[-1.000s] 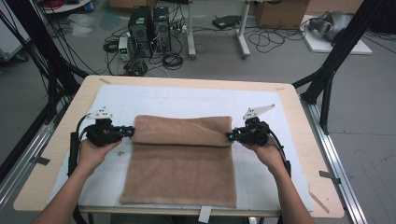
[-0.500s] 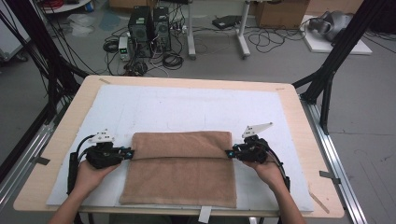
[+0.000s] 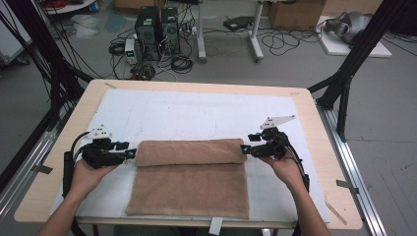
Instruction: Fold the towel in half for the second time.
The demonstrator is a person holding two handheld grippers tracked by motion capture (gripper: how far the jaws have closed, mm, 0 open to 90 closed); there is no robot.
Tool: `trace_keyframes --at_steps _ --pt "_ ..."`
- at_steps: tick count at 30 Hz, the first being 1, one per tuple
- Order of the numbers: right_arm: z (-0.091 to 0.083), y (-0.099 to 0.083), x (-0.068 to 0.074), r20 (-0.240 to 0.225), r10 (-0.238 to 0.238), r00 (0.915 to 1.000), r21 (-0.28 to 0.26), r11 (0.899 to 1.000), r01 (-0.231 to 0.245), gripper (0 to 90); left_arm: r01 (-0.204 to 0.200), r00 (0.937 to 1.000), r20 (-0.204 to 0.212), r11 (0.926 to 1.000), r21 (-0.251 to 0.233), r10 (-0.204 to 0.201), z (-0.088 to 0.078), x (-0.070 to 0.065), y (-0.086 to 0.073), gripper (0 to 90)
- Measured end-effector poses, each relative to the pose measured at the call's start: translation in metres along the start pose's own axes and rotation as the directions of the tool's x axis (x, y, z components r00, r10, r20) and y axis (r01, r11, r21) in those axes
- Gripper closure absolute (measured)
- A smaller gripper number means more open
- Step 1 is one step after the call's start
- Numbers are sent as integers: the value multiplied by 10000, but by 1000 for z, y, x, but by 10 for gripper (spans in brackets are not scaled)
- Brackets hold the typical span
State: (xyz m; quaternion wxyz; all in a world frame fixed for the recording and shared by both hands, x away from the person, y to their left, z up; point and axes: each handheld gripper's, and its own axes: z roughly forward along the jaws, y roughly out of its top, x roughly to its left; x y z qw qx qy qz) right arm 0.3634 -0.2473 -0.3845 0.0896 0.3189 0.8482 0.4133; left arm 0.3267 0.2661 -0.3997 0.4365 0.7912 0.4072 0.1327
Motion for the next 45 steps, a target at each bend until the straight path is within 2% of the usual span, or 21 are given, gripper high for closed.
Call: trace_keyframes --at_steps 2,4,8,11,14,16,17,19,20,22,26,30,34,37,42,45 --pt "5 7 -5 172 76 9998 39 10000 -77 392 -72 10000 -56 10000 -59 71 6 1 8 543" --pt "11 12 -8 148 159 9998 14 9999 -159 384 -271 9995 -150 9996 -14 270 13 0 16 533" --pt "30 15 -14 15 423 9991 288 9987 -423 362 -269 9994 -191 9994 214 273 33 0 23 485" --pt "44 12 -19 43 553 9985 815 9951 -555 345 -109 9995 -300 9959 900 137 50 2 21 447" --pt "54 7 -21 30 722 9974 1229 9898 -720 353 15 9998 -208 9862 1653 20 63 4 16 452" --pt "58 6 -19 -140 722 9973 1486 9865 -693 400 83 9999 95 9853 1706 -101 64 4 15 528" --pt "60 5 -19 -249 672 9974 1554 9859 -625 423 -5 9998 177 9850 1728 -26 64 3 15 575" --pt "62 3 -18 -623 847 9945 1669 9832 -733 541 -162 9994 328 9833 1810 105 64 0 16 648" --pt "62 3 -18 -890 814 9927 1667 9838 -658 595 -176 9992 391 9833 1812 106 64 0 15 687" --pt "62 3 -16 -1090 735 9913 1702 9839 -542 700 -347 9986 455 9830 1800 269 65 -3 15 745" --pt "60 6 -9 -1080 218 9939 1807 9835 -20 783 -796 9966 355 9805 1798 744 65 -7 16 818" --pt "54 8 -8 -1030 51 9947 1661 9860 122 792 -903 9959 211 9838 1548 881 58 -7 18 842" --pt "45 11 -5 -981 -131 9951 1237 9920 253 795 -854 9963 18 9913 1001 856 47 -7 21 849" --pt "35 14 -1 -1015 -286 9944 828 9959 371 798 -861 9963 72 9948 545 858 35 -10 24 849" --pt "15 18 16 -1133 -835 9900 363 9954 881 800 -1156 9933 36 9933 -4 1156 14 -21 25 848" --pt "-1 17 32 -1178 -1311 9843 131 9909 1336 801 -1134 9929 300 9924 -480 1150 0 -30 21 845"
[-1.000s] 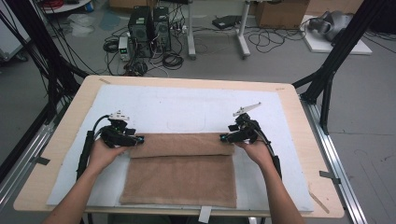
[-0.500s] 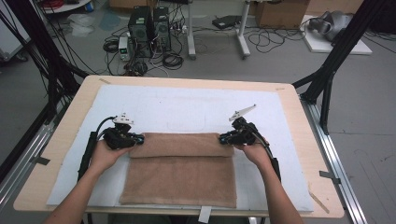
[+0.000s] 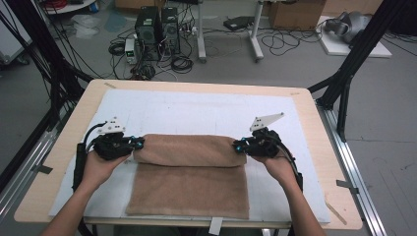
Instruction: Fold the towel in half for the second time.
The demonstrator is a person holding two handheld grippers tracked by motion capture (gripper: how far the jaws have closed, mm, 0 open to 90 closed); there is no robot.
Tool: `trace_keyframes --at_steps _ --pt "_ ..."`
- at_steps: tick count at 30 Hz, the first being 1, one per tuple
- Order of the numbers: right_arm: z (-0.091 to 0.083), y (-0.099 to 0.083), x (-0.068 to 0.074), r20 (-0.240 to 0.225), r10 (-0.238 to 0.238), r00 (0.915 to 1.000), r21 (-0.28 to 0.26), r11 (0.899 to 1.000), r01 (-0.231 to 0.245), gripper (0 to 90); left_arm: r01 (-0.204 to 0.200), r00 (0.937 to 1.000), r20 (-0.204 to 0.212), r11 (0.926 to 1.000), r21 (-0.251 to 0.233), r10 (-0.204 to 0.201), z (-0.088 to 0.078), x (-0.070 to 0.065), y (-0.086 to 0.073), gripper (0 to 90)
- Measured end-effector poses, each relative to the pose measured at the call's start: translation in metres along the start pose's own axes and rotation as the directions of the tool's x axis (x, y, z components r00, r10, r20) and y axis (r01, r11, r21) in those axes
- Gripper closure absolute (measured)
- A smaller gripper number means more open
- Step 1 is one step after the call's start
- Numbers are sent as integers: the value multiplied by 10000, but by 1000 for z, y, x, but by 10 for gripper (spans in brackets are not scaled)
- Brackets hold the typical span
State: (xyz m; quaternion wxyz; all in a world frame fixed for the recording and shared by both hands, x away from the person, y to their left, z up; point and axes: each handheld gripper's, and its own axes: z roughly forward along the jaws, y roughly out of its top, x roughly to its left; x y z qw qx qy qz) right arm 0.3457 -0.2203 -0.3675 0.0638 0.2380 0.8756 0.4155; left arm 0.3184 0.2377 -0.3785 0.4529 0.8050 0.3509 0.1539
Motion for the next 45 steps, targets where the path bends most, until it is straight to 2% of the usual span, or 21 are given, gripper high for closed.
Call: trace_keyframes --at_steps 4,8,12,14,17,19,22,26,28,30,31,32,34,36,39,41,45 --pt "-11 -13 23 -201 -303 9993 -5 9995 303 801 -69 9998 202 9999 -157 72 -14 -14 -16 839" --pt "-12 -33 39 -648 -338 9973 171 9992 350 789 -191 9991 393 9998 101 186 -21 -26 -42 818" --pt "-16 -45 47 -802 -255 9965 205 9994 272 731 -92 9983 583 9998 171 82 -30 -30 -57 708" --pt "-23 -44 47 -712 -226 9972 -113 9997 218 694 -91 9988 474 9999 107 86 -35 -28 -55 675" --pt "-28 -35 43 -422 -214 9989 -357 9992 199 641 -133 9995 283 9999 -47 134 -37 -22 -44 612" --pt "-26 -29 39 -193 -299 9994 -318 9991 293 611 -139 9996 234 9999 -102 142 -34 -19 -36 584" --pt "-12 -25 33 -410 -177 9990 -145 9997 171 562 -140 9996 239 9999 -68 142 -23 -15 -29 544" --pt "7 -27 32 -829 40 9965 20 10000 -38 545 -35 9986 537 9995 330 17 -6 -9 -26 500" --pt "13 -29 32 -985 53 9951 60 10000 -48 544 126 9955 925 9971 749 -195 3 -6 -27 452" --pt "18 -31 33 -1055 66 9944 194 9998 -46 541 114 9946 1009 9936 1127 -229 9 -5 -28 427" --pt "19 -32 34 -1104 160 9938 197 9997 -140 541 83 9939 1080 9920 1258 -220 11 -4 -29 434" --pt "19 -33 34 -1129 121 9935 222 9997 -97 541 74 9927 1180 9914 1306 -229 13 -5 -30 483" --pt "20 -35 34 -1129 177 9934 187 9997 -157 541 -310 9904 1376 9910 1303 129 12 -8 -30 685" --pt "18 -37 33 -1098 205 9937 130 9997 -191 536 -624 9882 1463 9914 1148 453 8 -14 -30 806" --pt "16 -37 36 -1084 174 9940 117 9998 -162 532 -860 9867 1440 9936 725 749 -5 -22 -31 835" --pt "13 -37 38 -1065 122 9942 94 9999 -113 530 -839 9860 1480 9955 433 767 -17 -26 -33 836" --pt "6 -36 43 -948 -44 9955 10 10000 45 527 -1024 9799 1740 9946 168 980 -44 -37 -43 805"
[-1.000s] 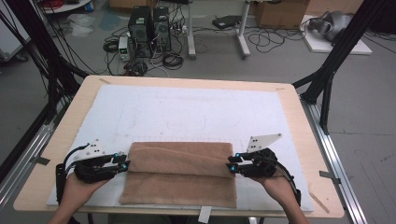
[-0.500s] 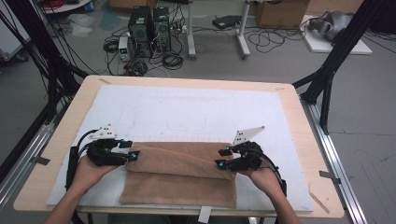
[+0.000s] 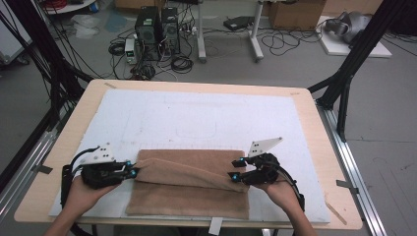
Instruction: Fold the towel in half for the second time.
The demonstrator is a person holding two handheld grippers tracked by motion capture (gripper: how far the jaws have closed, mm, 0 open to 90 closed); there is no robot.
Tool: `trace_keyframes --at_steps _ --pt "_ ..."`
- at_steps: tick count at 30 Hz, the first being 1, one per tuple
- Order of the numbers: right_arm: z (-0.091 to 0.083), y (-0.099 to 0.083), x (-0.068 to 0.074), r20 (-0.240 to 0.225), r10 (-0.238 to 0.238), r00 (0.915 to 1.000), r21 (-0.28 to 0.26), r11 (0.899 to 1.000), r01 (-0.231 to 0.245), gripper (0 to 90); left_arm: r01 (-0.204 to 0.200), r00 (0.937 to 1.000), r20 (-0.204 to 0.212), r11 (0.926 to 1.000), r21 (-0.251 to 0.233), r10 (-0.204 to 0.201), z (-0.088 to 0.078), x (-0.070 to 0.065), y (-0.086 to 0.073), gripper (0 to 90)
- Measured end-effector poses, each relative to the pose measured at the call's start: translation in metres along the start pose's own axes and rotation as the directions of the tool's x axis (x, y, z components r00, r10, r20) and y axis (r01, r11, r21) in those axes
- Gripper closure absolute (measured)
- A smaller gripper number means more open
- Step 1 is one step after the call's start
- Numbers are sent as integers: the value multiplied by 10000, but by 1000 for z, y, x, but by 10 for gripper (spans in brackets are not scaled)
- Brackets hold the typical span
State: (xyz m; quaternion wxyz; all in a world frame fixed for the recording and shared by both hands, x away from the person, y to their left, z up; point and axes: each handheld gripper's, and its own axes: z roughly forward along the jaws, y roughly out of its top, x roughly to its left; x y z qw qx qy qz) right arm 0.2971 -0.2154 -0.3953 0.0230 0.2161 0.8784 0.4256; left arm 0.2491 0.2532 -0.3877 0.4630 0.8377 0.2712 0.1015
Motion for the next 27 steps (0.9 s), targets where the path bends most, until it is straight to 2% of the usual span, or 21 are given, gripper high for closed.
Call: trace_keyframes --at_steps 3,5,8,11,16,18,21,24,27 --pt "-4 -1 2 71 -73 9999 -52 10000 74 526 -25 10000 44 9996 -288 26 -17 -9 -4 661" --pt "-4 -2 2 66 -66 10000 6 10000 66 527 93 9999 -45 9987 -503 -96 -25 -11 -2 612" --pt "-2 -5 3 60 -60 10000 97 9999 60 526 -14 9997 -260 9992 -401 4 -25 -10 0 571" --pt "0 -8 3 30 12 10000 155 9999 -13 526 37 9995 -304 9997 -255 -44 -14 -8 -2 566" --pt "2 -15 7 47 -75 10000 389 9992 73 525 185 9993 -336 9997 144 -180 13 -5 -13 558" --pt "2 -20 8 191 -160 9997 497 9987 150 524 194 9986 -503 9990 404 -173 23 -3 -18 552" --pt "3 -27 7 466 -122 9988 609 9981 94 523 311 9955 -919 9969 724 -244 36 0 -23 495" --pt "4 -34 8 460 3 9989 556 9984 -29 533 220 9954 -952 9949 986 -126 43 -2 -25 480" --pt "6 -38 10 386 -3 9993 550 9985 -18 536 213 9961 -875 9964 822 -141 43 -6 -24 465"
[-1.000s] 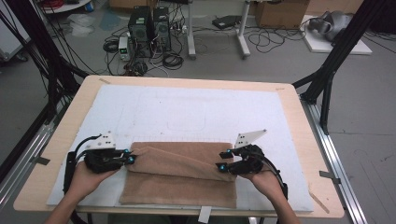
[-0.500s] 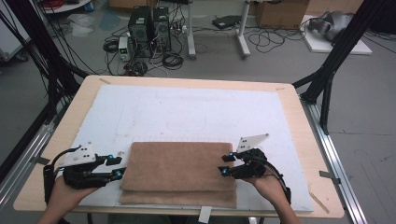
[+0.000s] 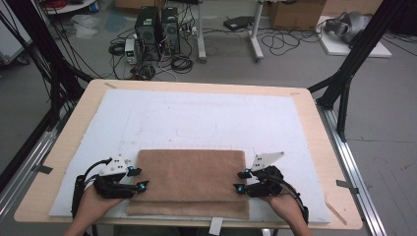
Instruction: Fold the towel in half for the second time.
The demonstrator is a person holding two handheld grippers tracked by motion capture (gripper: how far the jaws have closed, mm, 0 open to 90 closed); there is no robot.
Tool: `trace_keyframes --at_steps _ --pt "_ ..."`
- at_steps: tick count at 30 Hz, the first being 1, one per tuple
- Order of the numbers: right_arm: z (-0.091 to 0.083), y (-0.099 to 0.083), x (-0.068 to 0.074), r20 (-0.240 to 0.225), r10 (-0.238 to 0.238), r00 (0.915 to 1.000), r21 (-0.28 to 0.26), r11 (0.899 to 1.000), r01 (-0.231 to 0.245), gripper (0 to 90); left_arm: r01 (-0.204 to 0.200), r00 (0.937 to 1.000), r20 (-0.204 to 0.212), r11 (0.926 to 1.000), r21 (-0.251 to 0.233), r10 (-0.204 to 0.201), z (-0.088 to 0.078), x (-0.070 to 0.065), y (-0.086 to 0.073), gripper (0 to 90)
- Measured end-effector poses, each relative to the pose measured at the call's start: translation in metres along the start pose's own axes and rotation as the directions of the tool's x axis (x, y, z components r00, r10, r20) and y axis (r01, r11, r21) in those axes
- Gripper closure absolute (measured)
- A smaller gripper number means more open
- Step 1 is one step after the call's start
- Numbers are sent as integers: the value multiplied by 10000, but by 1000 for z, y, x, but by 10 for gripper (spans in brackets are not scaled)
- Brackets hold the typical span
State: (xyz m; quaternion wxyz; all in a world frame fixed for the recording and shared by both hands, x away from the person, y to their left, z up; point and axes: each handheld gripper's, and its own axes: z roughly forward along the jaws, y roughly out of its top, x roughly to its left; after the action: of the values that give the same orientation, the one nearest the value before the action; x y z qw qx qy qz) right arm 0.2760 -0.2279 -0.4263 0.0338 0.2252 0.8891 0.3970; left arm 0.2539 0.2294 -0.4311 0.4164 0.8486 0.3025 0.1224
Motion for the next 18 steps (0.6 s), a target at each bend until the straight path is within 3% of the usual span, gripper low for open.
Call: trace_keyframes --at_steps 5,9,11,15,18 --pt "1 2 -2 142 -25 9999 -145 9999 27 531 341 9993 -130 9992 -207 -343 0 6 2 462" --pt "0 7 -7 366 -96 9993 -238 9997 105 528 583 9968 -515 9972 -473 -607 1 19 11 461" --pt "-1 12 -15 597 10 9982 -363 9993 12 519 812 9928 -824 9940 -734 -871 3 28 17 462" --pt "0 25 -40 1395 293 9898 -489 9985 -227 455 1037 9843 -1371 9928 -604 -1111 12 48 29 462" --pt "5 34 -57 1735 592 9831 -414 9978 -528 408 1308 9808 -1429 9912 -209 -1324 23 60 35 431"
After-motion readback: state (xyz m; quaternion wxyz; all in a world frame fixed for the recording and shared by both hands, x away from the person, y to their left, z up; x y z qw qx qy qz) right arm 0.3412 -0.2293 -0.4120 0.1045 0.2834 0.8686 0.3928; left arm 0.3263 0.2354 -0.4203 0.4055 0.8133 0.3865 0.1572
